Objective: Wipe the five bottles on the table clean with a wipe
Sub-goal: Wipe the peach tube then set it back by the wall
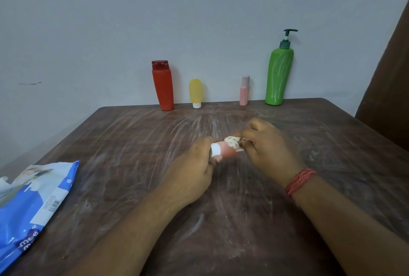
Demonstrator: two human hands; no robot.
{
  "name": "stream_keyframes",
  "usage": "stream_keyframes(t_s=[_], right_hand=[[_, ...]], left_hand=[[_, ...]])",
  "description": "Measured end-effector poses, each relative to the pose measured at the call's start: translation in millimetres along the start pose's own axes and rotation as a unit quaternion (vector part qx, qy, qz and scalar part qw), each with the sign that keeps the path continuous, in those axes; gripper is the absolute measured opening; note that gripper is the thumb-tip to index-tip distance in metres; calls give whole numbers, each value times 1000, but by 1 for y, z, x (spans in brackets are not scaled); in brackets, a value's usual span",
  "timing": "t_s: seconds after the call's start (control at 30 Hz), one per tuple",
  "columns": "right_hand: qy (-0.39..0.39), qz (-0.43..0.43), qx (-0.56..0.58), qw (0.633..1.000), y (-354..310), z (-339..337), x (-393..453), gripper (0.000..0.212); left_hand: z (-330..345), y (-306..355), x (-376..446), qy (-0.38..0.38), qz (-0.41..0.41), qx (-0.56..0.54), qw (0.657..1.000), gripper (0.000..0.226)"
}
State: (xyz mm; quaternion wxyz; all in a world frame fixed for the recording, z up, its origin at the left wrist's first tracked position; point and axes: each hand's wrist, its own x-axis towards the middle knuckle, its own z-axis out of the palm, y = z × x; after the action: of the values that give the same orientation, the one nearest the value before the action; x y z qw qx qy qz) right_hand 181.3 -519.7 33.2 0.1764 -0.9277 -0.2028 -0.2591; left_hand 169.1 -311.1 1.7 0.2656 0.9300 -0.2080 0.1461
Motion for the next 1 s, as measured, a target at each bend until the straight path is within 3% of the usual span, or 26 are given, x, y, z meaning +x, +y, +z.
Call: stream_keyframes(t_s=[0.07, 0.27, 0.5, 0.67, 0.87, 1.0], right_hand=[[2, 21, 9, 1000, 5, -1, -1, 23], [8, -58, 59, 996, -15, 5, -4, 23], [58, 22, 30, 998, 1, 1, -2, 21], [39, -75, 41, 996, -24, 7, -6, 24], [48, 30, 18, 998, 6, -3, -3, 23], [52, -62, 40, 996, -20, 2, -5, 22]], left_hand=[[1, 2, 0, 4, 0, 1, 1000, 13], [0, 2, -2, 3, 3, -24, 1000, 19], [0, 1, 0, 20, -10, -28, 999, 26], [-3, 4, -2, 17, -5, -44, 999, 27], [-4, 5, -1, 32, 12, 17, 999, 31], [-5, 5, -2, 28, 21, 17, 999, 32]])
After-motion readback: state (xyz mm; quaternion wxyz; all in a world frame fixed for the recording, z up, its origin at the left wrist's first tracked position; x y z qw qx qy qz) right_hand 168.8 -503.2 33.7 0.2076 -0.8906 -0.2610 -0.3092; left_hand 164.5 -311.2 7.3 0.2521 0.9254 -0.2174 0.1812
